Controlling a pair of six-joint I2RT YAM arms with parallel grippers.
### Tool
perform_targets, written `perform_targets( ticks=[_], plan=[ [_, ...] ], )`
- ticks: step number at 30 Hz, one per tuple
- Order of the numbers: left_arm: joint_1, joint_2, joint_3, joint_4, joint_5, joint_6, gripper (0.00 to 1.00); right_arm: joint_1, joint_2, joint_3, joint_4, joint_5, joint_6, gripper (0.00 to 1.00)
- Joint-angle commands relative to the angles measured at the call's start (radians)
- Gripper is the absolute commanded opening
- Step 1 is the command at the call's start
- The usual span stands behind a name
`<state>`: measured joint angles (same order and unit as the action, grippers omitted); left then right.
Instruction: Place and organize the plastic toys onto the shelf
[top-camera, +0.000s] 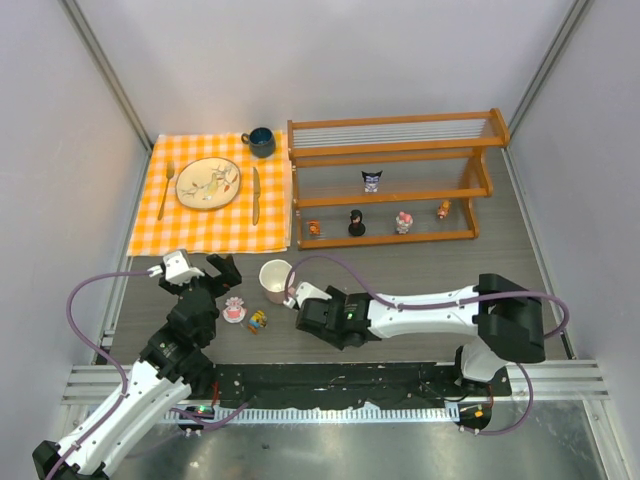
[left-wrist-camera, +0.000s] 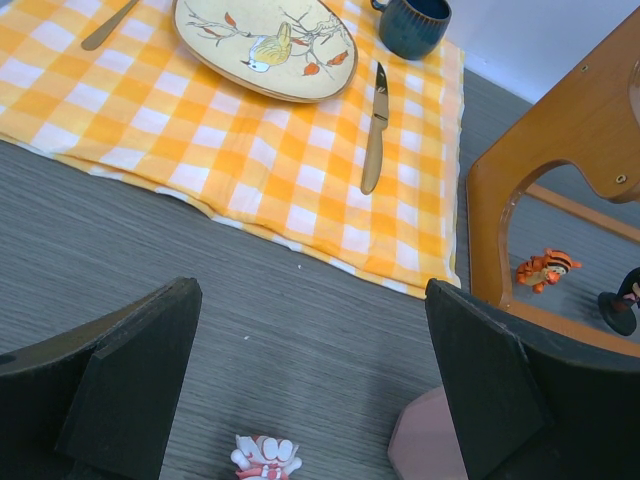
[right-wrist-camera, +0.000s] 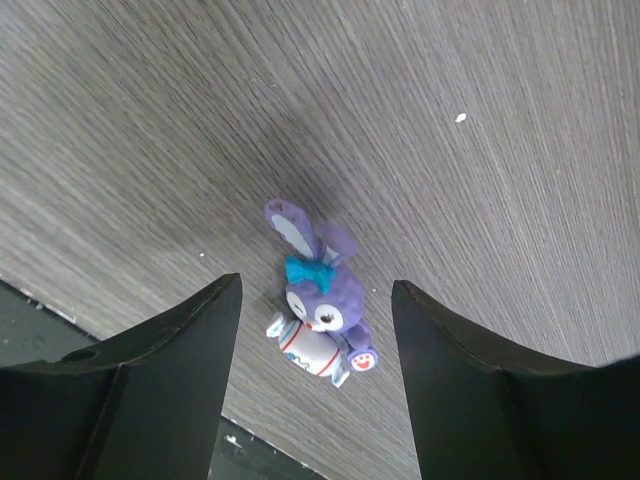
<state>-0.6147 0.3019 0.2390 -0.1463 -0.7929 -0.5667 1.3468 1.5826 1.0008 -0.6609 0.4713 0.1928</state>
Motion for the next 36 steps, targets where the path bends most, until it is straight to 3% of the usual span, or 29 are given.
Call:
perform_targets(
  ticks=[1, 25, 31, 36],
  plan=[
    [0.003, 0.003, 0.005, 0.051, -0.019, 0.011, 1.00, 0.003, 0.056, -0.001, 0.044, 0.033, -0.009, 0.67],
    [0.003, -0.006, 0.003, 0.045, -0.019, 0.010, 1.00, 0.005, 0.180, 0.078, -0.105, 0.076, 0.083, 0.58],
    [0.003, -0.007, 0.003, 0.048, -0.019, 0.010, 1.00, 0.008, 0.186, 0.082, -0.112, 0.072, 0.092, 0.42],
    [0.003, -0.007, 0.002, 0.048, -0.019, 0.010, 1.00, 0.008, 0.166, 0.081, -0.112, 0.076, 0.108, 0.17]
  ],
)
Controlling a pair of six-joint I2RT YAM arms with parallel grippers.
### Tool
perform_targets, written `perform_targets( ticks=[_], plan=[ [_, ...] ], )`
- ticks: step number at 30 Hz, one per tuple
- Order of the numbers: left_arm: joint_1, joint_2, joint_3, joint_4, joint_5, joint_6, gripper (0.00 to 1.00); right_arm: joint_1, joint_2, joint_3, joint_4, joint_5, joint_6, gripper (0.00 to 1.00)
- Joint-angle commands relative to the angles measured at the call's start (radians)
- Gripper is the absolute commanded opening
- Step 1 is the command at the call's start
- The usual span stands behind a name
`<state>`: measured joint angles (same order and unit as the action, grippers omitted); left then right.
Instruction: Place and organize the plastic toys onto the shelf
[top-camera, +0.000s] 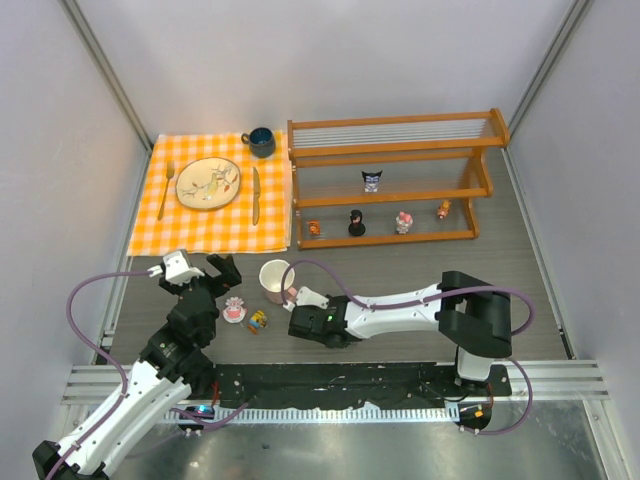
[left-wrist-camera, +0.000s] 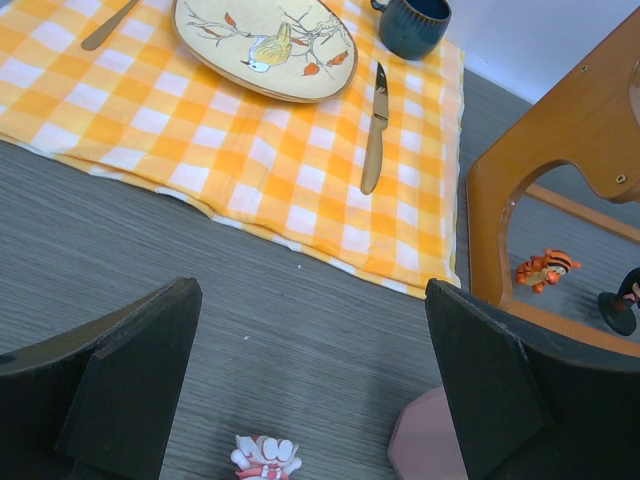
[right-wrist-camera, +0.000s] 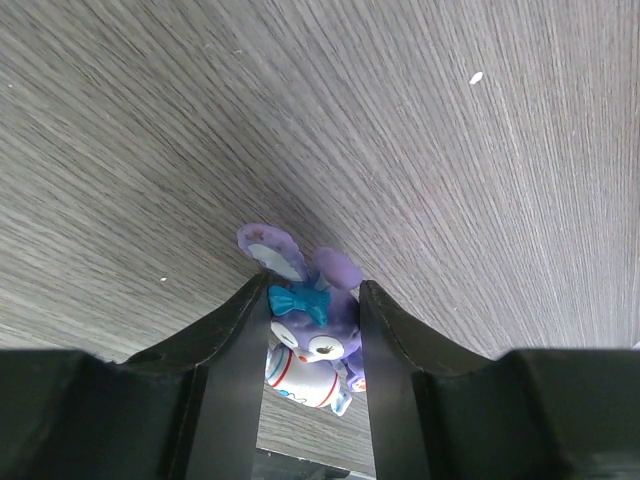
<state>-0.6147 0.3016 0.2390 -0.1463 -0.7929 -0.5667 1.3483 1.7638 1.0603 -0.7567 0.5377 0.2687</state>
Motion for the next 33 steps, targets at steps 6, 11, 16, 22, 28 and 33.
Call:
perform_targets(
  ticks=[6, 11, 16, 22, 28, 33],
  plan=[
    [0.003, -0.004, 0.003, 0.048, -0.017, 0.010, 1.00, 0.005, -0.113, -0.012, 0.010, 0.079, 0.087, 0.05],
    [0.003, -0.009, 0.002, 0.048, -0.017, 0.010, 1.00, -0.029, -0.282, -0.086, 0.127, 0.068, 0.130, 0.01],
    [0.003, -0.010, 0.002, 0.048, -0.016, 0.010, 1.00, -0.093, -0.531, -0.224, 0.258, 0.071, 0.179, 0.01],
    [0.003, -0.002, 0.002, 0.051, -0.014, 0.008, 1.00, -0.195, -0.805, -0.367, 0.385, 0.149, 0.227, 0.01],
    [0.003, 0.004, 0.000, 0.057, -0.011, 0.007, 1.00, -0.310, -1.110, -0.431, 0.476, 0.329, 0.247, 0.01],
    [0.003, 0.008, 0.000, 0.062, -0.008, 0.007, 1.00, -0.414, -1.123, -0.396, 0.550, 0.323, 0.138, 0.01]
  ],
)
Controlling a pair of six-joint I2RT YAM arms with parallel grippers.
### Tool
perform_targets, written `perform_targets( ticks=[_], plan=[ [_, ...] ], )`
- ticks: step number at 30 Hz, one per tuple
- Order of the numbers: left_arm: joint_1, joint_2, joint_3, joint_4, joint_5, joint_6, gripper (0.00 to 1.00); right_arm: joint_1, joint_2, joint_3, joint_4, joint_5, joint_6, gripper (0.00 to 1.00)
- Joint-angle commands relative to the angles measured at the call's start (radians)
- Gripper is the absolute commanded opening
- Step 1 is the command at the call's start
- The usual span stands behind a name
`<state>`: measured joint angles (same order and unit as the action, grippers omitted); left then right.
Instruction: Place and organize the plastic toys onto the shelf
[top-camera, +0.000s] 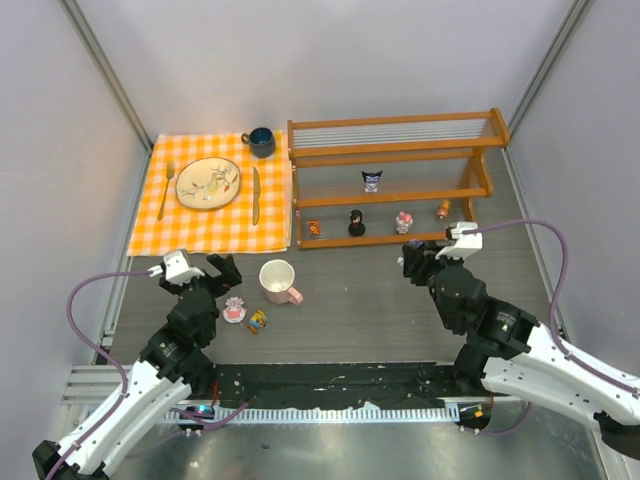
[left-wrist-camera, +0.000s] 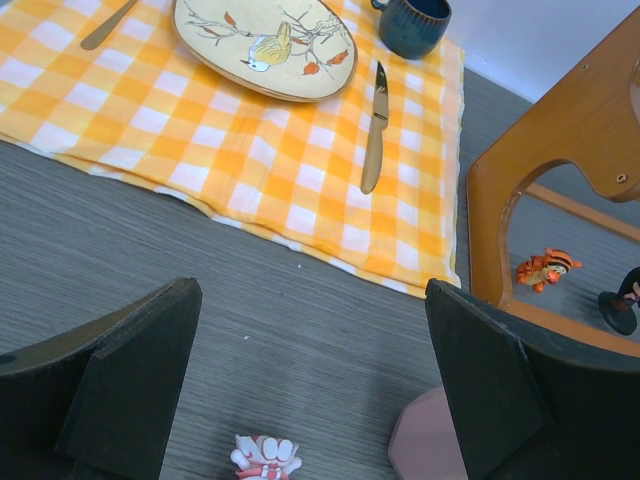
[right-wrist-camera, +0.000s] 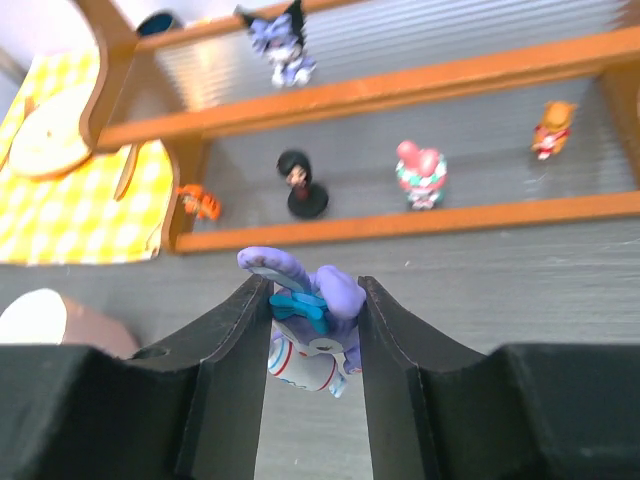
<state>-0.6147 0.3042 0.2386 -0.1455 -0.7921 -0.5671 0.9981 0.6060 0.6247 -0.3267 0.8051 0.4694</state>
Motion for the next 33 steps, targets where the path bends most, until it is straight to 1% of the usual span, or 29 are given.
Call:
perform_targets(
  ticks=[1, 4, 5, 7, 8, 10, 14, 18, 25, 33],
  plan=[
    [0.003, 0.007, 0.001, 0.061, -0.009, 0.007, 1.00, -0.109, 0.047, 0.052, 0.133, 0.033, -0.072, 0.01],
    [0.003, 0.006, 0.002, 0.061, -0.010, 0.007, 1.00, -0.196, 0.106, 0.084, 0.175, -0.087, -0.127, 0.01],
    [0.003, 0.006, 0.001, 0.060, -0.010, 0.007, 1.00, -0.258, 0.119, 0.096, 0.205, -0.122, -0.139, 0.01],
    [0.003, 0.004, 0.001, 0.060, -0.010, 0.007, 1.00, -0.317, 0.167, 0.113, 0.239, -0.225, -0.169, 0.01],
    [0.003, 0.001, 0.001, 0.058, -0.010, 0.007, 1.00, -0.366, 0.173, 0.122, 0.256, -0.263, -0.178, 0.01],
    [0.003, 0.001, 0.001, 0.058, -0.010, 0.007, 1.00, -0.410, 0.202, 0.127, 0.285, -0.352, -0.195, 0.01],
    [0.003, 0.000, 0.002, 0.057, -0.012, 0.007, 1.00, -0.490, 0.239, 0.136, 0.374, -0.455, -0.236, 0.01],
    [0.003, 0.001, 0.002, 0.055, -0.010, 0.007, 1.00, -0.561, 0.268, 0.139, 0.442, -0.523, -0.235, 0.01],
    [0.003, 0.006, 0.001, 0.064, -0.002, 0.007, 1.00, -0.647, 0.342, 0.133, 0.566, -0.618, -0.198, 0.01],
    [0.003, 0.024, 0.001, 0.075, 0.002, 0.007, 1.00, -0.687, 0.443, 0.153, 0.649, -0.649, -0.192, 0.01]
  ],
)
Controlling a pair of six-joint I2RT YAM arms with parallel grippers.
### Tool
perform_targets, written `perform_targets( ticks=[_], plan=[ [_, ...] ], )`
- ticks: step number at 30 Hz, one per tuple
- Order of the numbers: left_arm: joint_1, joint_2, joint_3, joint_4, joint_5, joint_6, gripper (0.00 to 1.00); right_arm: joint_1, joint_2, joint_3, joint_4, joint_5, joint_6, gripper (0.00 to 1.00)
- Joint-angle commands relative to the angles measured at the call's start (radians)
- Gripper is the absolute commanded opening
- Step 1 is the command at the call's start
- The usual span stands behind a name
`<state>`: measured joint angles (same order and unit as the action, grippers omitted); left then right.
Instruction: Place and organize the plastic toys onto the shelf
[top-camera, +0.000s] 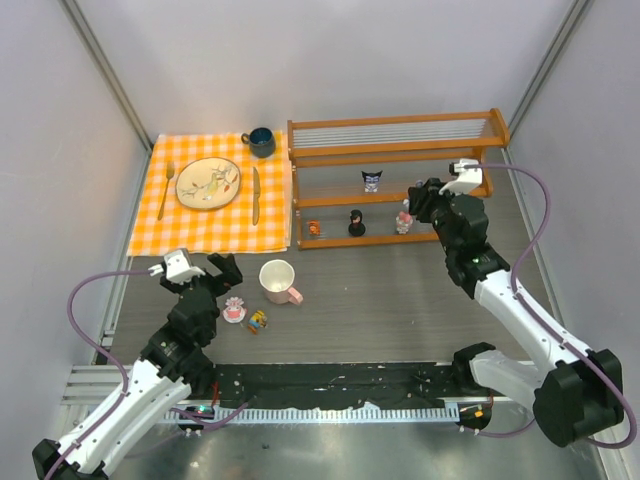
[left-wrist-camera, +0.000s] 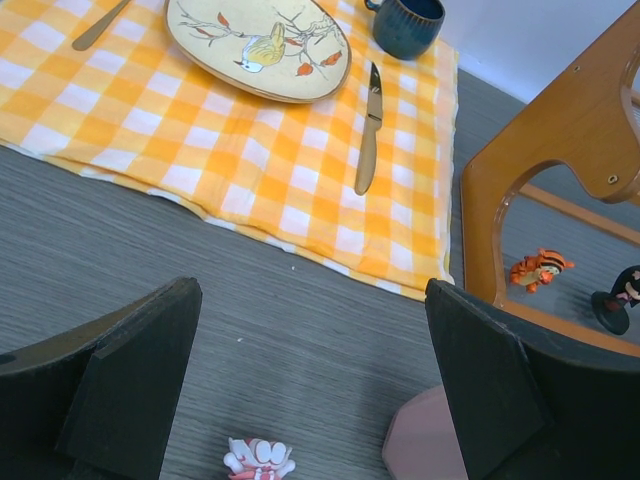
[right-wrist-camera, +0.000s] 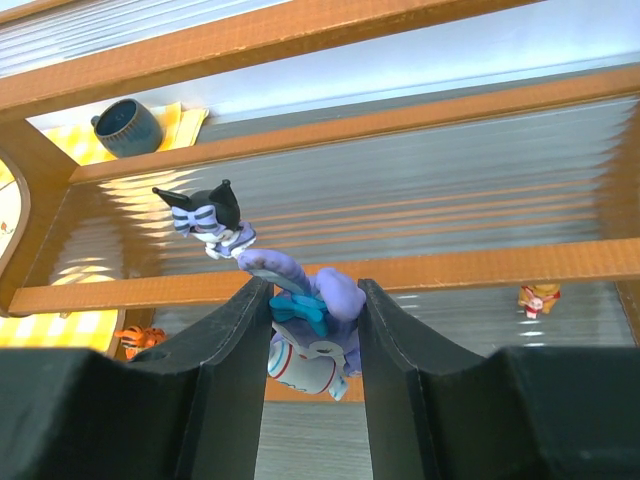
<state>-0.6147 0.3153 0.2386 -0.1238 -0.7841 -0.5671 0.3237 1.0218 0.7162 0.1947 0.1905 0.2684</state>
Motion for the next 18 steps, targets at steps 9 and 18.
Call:
perform_targets(
  ticks=[9, 18],
  plan=[
    [0.003, 0.019, 0.001, 0.058, -0.004, 0.007, 1.00, -0.046, 0.121, 0.109, 0.196, -0.062, 0.012, 0.01],
    [0.003, 0.027, 0.001, 0.064, -0.004, 0.009, 1.00, -0.069, 0.187, 0.106, 0.261, -0.092, 0.018, 0.01]
  ],
)
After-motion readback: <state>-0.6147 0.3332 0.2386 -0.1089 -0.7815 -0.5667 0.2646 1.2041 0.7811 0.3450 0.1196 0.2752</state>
